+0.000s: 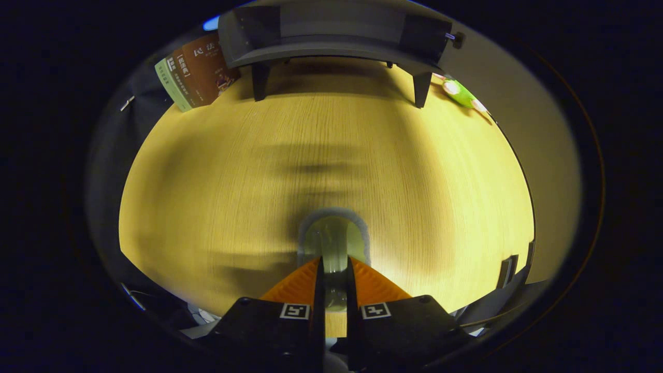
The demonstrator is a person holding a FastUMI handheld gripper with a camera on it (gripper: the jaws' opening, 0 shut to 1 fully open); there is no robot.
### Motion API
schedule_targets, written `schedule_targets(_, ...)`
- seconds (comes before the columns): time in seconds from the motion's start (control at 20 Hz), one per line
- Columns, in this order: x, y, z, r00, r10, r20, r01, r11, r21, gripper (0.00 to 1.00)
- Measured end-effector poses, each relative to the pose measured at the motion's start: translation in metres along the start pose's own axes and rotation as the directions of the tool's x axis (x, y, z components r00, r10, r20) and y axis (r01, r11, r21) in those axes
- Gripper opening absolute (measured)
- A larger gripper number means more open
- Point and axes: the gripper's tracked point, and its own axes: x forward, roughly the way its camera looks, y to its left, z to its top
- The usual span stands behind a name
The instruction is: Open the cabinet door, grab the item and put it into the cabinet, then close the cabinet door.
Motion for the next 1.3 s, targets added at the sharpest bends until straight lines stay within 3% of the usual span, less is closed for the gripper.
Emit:
schedule_targets(0.25, -0.018, -0.003, 0.013, 1.0, -0.016, 0.019, 0.016, 1.0, 0.026, 0.21)
schedule_targets(0.55, -0.1, -0.003, 0.096, 0.971, -0.059, 0.233, 0.036, 0.994, 0.102, 0.21)
schedule_targets(0.75, -0.179, -0.01, 0.175, 0.89, -0.097, 0.445, 0.015, 0.983, 0.183, 0.21)
schedule_targets(0.9, -0.231, -0.008, 0.226, 0.801, -0.093, 0.591, -0.031, 0.98, 0.196, 0.21)
schedule_targets(1.2, -0.32, -0.032, 0.306, 0.638, -0.128, 0.76, -0.025, 0.982, 0.187, 0.21)
schedule_targets(1.3, -0.337, -0.033, 0.337, 0.601, -0.105, 0.793, -0.028, 0.988, 0.152, 0.21)
